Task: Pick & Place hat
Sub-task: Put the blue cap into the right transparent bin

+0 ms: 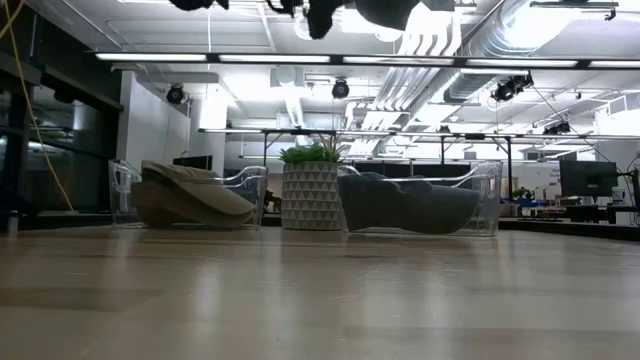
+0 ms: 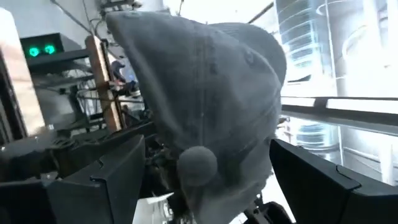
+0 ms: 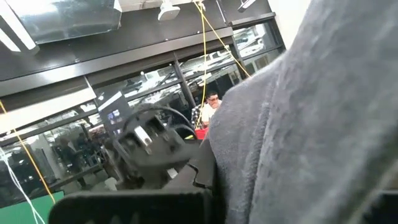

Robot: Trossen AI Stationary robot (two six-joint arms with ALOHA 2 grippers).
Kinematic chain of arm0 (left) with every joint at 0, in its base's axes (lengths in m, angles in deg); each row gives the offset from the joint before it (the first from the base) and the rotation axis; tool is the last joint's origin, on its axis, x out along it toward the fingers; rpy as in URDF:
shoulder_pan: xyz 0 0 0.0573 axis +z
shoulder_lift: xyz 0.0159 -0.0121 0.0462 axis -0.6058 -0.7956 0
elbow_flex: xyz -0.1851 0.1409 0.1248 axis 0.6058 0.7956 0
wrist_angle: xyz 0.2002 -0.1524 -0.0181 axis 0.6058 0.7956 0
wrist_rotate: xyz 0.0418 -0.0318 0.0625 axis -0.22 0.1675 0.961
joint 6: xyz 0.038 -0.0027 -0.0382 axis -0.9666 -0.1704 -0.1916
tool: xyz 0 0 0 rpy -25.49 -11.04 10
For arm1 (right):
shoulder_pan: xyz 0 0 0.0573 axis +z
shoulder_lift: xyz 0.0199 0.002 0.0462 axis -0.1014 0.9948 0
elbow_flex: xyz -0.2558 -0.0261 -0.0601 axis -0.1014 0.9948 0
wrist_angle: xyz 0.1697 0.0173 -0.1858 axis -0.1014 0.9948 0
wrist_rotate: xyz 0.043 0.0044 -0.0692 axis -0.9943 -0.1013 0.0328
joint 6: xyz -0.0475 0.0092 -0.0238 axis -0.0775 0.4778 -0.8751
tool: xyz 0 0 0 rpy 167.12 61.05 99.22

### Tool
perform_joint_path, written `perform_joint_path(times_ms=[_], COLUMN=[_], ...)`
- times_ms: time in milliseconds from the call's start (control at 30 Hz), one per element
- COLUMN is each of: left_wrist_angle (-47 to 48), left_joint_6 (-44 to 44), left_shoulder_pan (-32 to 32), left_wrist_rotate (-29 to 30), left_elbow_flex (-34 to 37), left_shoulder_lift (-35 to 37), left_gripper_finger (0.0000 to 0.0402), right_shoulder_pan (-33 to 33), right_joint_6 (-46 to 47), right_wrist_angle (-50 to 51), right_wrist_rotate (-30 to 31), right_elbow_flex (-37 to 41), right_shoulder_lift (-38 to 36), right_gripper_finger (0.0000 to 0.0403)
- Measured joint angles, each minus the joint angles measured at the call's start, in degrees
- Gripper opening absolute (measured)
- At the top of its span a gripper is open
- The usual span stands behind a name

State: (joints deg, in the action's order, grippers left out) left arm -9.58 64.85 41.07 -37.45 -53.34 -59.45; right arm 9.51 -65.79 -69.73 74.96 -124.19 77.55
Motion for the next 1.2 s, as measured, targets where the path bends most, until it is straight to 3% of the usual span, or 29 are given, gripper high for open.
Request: perform_joint_path(times_ms=[300, 667, 833, 1100, 1200], left_wrist_angle=[-3.53, -0.23, 1.93, 1.23, 1.54], left_joint_6=[1.15, 1.15, 0.93, 2.94, 3.16], left_shoulder_pan=[-0.06, -0.04, 0.66, 2.63, 2.7], left_wrist_rotate=[-3.98, -8.14, -8.29, -12.2, -12.72], left_elbow_flex=[-6.39, -13.24, -13.34, -13.34, -13.34], left_shoulder_lift=[-5.13, -9.12, -8.92, -8.81, -8.82], left_gripper_finger=[0.0303, 0.0292, 0.0222, 0.0036, 0.0012], right_shoulder_pan=[0.0, 0.0, 0.0, 0.0, 0.02], right_joint_6=[0.02, 0.04, 0.12, 0.24, 1.1], right_wrist_angle=[0.61, 1.26, 1.79, 2.24, 2.87], right_wrist_rotate=[-0.42, -0.18, -0.19, 0.2, 0.26], right_elbow_flex=[0.0, 0.0, 0.0, 0.0, 0.0], right_shoulder_lift=[0.0, 0.04, 0.04, 0.02, 0.0], right_gripper_finger=[0.001, 0.001, 0.001, 0.001, 0.001])
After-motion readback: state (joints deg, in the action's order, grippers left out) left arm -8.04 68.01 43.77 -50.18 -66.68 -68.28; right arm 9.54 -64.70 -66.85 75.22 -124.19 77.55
